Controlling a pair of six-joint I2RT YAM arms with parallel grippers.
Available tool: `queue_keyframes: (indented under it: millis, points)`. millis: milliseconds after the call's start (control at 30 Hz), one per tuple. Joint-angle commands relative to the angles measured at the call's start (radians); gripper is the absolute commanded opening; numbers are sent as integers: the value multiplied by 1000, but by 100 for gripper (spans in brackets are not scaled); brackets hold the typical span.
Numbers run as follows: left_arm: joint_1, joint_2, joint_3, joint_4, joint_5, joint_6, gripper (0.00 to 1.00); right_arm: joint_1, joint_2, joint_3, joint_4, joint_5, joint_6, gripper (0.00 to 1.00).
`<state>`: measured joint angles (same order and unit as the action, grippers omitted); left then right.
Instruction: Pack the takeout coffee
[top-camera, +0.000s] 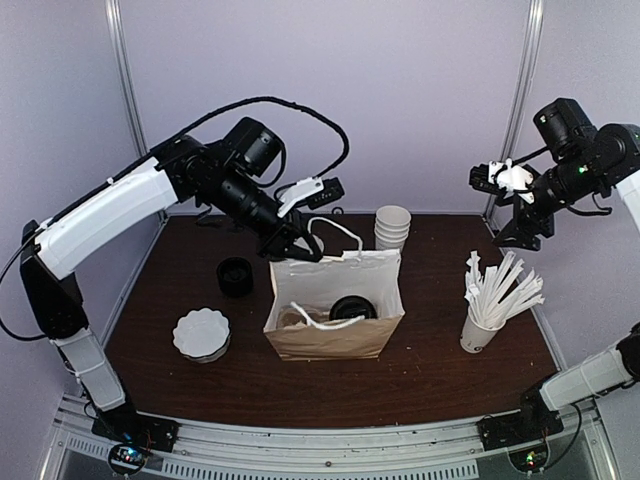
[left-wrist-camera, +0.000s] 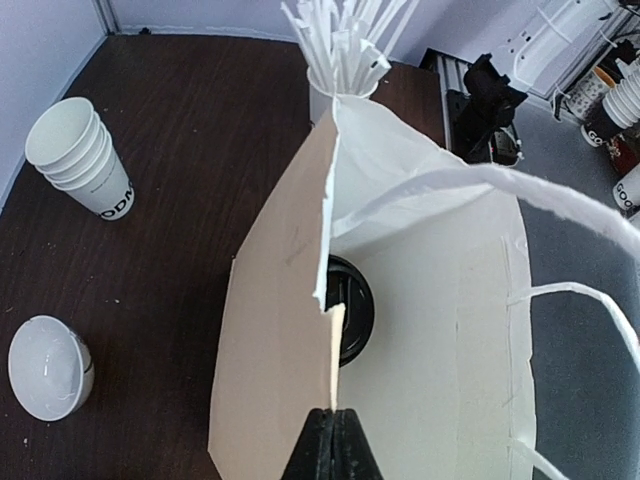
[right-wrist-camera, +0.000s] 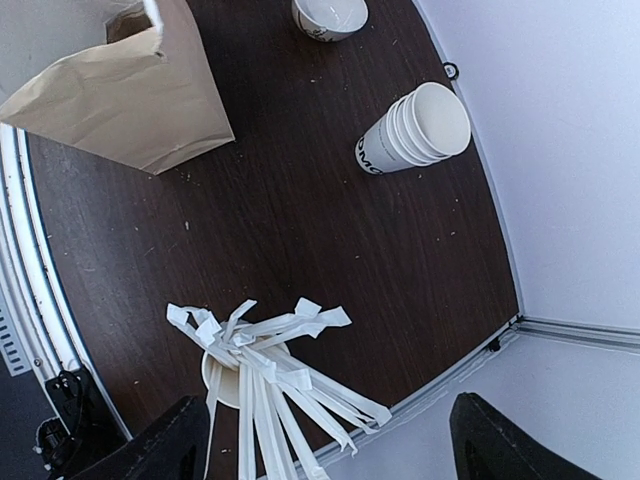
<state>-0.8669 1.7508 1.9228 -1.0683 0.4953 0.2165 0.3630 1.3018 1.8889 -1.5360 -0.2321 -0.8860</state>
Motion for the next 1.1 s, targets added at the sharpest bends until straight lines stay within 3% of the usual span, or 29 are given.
queue_keyframes:
  millis: [0, 433, 1067]
  points:
    - [-37, -97, -71, 60, -21, -18, 0, -7, 8, -23, 5, -12, 6, 87]
    - [-115, -248, -292, 161, 64, -103, 0, -9, 0, -66, -7, -8, -8, 88]
    - [-143, -244, -293, 194, 81, -132, 0, -9, -27, -128, -25, -20, -20, 88]
